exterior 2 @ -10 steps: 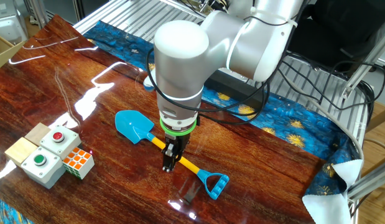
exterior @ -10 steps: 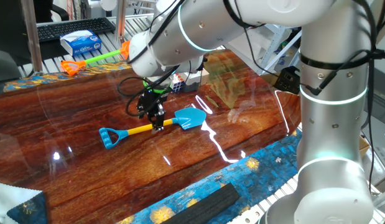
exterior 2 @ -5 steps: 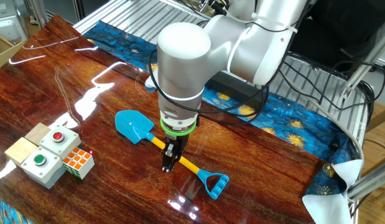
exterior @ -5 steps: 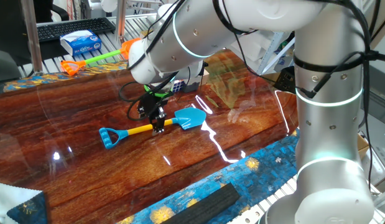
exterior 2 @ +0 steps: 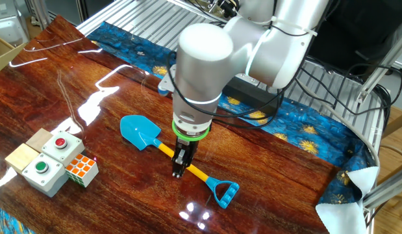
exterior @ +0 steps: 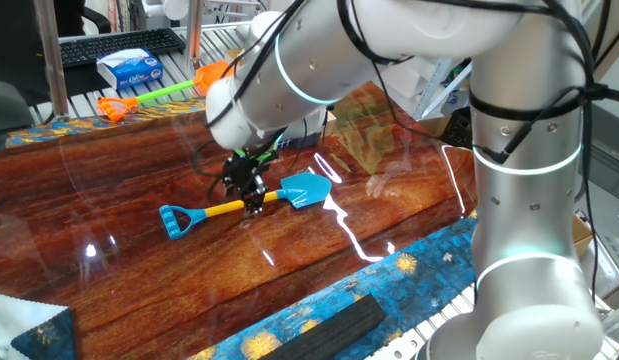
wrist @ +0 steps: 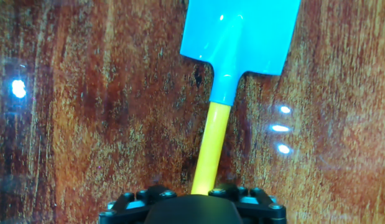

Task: Use a shovel to scoop up an object

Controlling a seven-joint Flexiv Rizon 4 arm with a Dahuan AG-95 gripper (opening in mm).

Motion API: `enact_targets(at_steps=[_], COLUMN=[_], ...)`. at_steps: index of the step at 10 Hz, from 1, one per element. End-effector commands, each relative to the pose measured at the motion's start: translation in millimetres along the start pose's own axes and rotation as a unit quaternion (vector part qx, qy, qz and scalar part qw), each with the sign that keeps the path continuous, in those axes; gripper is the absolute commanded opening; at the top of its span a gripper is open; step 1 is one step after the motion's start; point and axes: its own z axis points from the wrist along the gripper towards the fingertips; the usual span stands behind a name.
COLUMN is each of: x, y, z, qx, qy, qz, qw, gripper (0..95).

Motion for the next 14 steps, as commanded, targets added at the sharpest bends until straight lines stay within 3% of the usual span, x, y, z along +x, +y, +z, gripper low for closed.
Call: enact_targets(at_steps=[1,6,10,12,14], x=[0.0,0.6,9.6,18.9,24.4], y=[0.2,0.1,-4.1,-6.6,-5.5], z=[0.6,-0.5,-8.1,-25.0,-41.0], qx=[-0.001,0.002,0.008,0.010,0.013], qy=[0.003,0.012,0.008,0.012,0.027], qz=[0.004,0.009,-0.010,-0.012,-0.013], qw=[1.0000,0.9999,0.9999,0.9998,0.9995], gripper=[0.0,0.0,0.0,0.0,0.0])
